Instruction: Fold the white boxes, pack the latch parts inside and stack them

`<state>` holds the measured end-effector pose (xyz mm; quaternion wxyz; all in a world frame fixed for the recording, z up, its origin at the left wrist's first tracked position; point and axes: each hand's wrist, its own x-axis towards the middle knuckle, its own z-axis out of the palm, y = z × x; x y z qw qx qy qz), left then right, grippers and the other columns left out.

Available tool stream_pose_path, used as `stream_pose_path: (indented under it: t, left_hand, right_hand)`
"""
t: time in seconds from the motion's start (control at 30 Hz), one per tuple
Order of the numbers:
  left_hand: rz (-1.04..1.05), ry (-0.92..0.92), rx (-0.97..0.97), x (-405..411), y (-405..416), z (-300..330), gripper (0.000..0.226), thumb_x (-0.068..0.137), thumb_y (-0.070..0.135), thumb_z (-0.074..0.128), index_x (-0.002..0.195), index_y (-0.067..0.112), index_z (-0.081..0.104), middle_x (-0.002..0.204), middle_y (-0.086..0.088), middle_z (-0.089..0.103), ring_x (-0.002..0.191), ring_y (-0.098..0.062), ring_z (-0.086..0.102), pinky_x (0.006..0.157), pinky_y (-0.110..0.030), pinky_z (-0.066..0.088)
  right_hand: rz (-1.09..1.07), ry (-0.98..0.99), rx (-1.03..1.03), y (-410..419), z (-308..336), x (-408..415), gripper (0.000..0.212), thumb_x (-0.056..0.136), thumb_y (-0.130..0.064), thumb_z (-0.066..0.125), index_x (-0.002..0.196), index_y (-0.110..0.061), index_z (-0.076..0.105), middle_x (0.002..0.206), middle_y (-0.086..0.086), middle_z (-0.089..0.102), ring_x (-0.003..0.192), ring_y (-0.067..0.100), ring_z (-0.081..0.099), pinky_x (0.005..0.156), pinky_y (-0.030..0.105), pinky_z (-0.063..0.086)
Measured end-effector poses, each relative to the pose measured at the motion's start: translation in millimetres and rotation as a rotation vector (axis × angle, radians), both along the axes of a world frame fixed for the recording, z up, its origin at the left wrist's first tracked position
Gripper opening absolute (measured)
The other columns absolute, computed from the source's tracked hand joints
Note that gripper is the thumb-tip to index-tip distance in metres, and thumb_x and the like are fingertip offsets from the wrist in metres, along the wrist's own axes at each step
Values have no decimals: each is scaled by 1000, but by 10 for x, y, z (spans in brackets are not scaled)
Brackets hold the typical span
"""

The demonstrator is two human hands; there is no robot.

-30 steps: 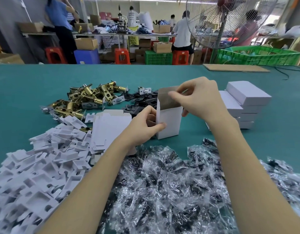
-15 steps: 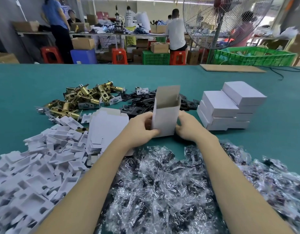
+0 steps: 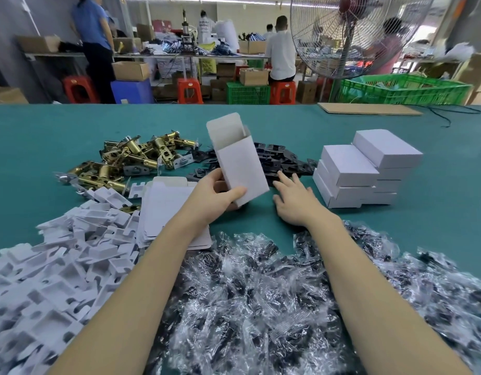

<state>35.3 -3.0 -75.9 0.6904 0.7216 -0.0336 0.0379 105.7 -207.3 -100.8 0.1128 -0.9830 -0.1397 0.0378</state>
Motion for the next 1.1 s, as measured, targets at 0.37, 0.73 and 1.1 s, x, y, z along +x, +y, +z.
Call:
stream_pose_path:
  t: [0.37, 0.73, 1.1]
  left_hand:
    - [-10, 20, -10, 28, 12, -30, 35, 92, 9, 72, 119, 28, 62, 114, -3, 73, 104, -17, 70, 74, -26, 60]
    - [-2, -26, 71, 20, 5, -40, 39, 94, 12, 72, 121, 35, 57, 111, 5, 69, 99, -8, 68, 74, -25, 61]
    - [-6, 137, -276, -67, -59, 197, 39, 93, 1, 69, 127, 7, 51, 125, -18, 63, 92, -26, 69, 71, -29, 63]
  right_hand:
    - [-1, -76, -3, -21, 64, -15, 50, 109, -27, 36, 153, -5, 37, 170, -2, 15, 158, 27, 6, 122, 63, 18]
    - [-162, -215, 1198, -128, 644, -121, 22, 91, 1, 67, 96, -18, 75, 94, 5, 72, 74, 14, 75, 76, 35, 64]
    - [6, 23, 1360, -213, 1156, -369, 14, 96, 1, 66, 105, -8, 71, 90, 6, 77, 83, 16, 76, 73, 25, 61]
